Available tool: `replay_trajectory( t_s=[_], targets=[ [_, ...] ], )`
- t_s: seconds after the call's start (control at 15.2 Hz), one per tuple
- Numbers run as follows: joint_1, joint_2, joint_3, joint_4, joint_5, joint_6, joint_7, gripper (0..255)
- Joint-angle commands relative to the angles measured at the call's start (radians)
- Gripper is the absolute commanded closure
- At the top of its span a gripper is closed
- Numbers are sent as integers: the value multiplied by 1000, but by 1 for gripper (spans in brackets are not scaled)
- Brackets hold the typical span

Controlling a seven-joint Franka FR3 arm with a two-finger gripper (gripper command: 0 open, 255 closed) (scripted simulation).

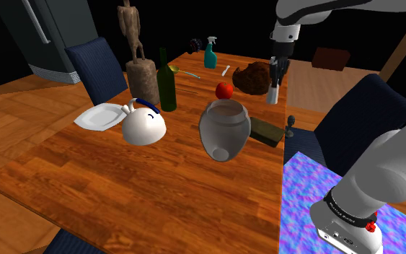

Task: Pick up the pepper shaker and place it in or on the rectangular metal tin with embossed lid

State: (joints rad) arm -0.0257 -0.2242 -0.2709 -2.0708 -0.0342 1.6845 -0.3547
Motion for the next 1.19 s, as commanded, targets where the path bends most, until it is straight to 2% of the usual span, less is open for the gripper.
replay_trajectory(
  t_s=[0.0,0.2,1.12],
  targets=[
    [11,-62,25,-53,-3,-8,42,255],
    [31,-159,73,-129,4,-27,112,255],
    [28,-126,63,-290,3,166,103,255]
  ],
)
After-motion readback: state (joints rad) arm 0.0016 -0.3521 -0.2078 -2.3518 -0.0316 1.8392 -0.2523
